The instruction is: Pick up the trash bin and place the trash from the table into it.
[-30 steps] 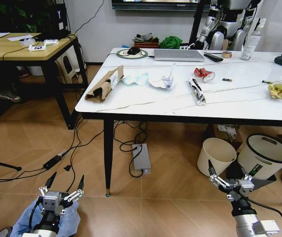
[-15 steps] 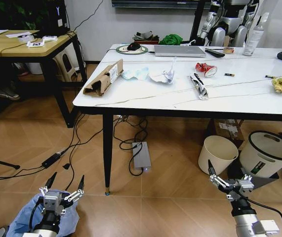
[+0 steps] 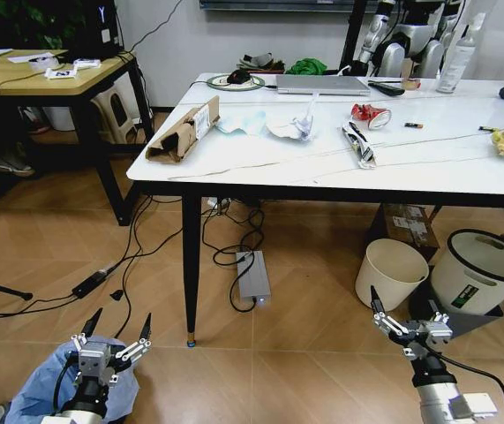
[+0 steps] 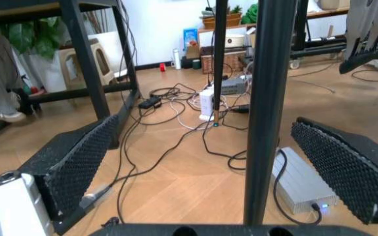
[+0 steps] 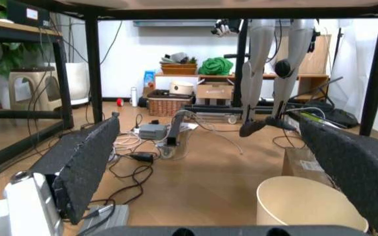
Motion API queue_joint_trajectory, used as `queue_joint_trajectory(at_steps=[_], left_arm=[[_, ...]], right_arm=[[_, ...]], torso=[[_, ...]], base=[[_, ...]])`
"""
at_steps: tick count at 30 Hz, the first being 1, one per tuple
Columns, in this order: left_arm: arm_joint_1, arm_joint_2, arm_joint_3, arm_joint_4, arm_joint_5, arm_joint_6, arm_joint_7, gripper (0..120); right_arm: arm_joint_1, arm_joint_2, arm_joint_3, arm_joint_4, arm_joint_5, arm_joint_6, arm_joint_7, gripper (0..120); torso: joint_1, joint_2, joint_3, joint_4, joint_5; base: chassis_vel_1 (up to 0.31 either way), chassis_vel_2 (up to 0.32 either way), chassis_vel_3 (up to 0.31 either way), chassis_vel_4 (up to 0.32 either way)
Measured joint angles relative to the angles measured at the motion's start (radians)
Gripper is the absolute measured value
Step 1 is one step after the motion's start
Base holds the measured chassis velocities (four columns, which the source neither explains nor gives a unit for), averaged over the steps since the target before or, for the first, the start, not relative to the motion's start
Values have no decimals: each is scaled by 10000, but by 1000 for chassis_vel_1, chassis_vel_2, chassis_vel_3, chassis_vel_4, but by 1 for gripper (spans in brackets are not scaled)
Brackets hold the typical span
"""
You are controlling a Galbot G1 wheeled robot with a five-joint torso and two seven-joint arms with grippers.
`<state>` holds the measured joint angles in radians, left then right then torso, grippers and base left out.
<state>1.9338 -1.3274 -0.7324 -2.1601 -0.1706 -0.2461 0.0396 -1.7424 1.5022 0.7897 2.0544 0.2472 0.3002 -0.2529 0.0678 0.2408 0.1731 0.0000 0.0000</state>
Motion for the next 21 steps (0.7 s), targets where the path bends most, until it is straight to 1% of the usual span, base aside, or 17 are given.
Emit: queue_joint_trajectory(at_steps=[15, 16, 21], left_arm=[[-23, -49, 38, 0, 8, 12, -1, 100], [-23, -49, 38, 0, 8, 12, -1, 100], [-30, -50, 39, 19, 8, 10, -1, 100]], right_arm=[[23, 11, -19, -28, -24, 0, -25, 100], [23, 11, -19, -28, -24, 0, -25, 100], [23, 21, -19, -35, -25, 0, -29, 100]], torso=[[-151, -593, -441, 0, 0], [-151, -593, -441, 0, 0], [-204, -822, -615, 0, 0]], base=[[0, 0, 0, 0], [0, 0, 0, 0], [0, 0, 0, 0]])
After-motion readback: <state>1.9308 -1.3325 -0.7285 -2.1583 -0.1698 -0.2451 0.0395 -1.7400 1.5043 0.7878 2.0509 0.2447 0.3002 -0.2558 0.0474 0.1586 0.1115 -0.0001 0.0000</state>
